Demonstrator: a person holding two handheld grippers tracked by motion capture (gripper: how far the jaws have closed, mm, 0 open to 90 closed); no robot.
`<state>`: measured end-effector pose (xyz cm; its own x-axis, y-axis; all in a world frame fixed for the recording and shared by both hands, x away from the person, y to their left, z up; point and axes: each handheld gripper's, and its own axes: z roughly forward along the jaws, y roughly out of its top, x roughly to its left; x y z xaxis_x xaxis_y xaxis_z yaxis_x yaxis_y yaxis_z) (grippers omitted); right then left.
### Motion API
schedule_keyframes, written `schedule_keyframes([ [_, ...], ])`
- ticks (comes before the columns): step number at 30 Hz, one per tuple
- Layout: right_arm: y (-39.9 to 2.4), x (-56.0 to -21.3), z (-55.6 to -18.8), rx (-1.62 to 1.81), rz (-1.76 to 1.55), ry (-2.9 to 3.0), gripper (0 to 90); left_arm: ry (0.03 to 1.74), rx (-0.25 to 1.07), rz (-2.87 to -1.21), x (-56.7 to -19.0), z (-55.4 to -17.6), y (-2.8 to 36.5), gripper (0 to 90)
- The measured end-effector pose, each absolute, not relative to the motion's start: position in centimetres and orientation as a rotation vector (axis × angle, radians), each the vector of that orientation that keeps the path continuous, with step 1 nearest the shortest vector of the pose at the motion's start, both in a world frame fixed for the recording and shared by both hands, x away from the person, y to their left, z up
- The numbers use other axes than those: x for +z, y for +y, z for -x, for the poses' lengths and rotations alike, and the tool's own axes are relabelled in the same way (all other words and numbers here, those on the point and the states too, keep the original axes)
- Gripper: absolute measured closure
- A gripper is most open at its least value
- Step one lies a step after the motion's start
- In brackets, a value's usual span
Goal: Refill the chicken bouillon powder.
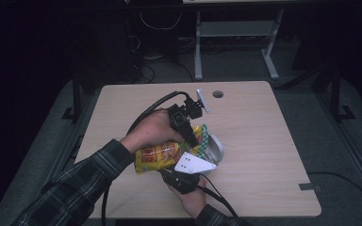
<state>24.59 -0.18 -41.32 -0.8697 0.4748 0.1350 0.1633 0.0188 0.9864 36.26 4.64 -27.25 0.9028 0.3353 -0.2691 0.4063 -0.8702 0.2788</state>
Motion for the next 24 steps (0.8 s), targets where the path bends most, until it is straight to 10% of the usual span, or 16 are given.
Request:
schedule_keyframes([
  [24, -0.31, -41.16, -24.67, 1.987, -0.668, 2.045, 90.0, 0.59, -0.25, -2.79, -26.86, -35.92, 3.82, 89.7],
])
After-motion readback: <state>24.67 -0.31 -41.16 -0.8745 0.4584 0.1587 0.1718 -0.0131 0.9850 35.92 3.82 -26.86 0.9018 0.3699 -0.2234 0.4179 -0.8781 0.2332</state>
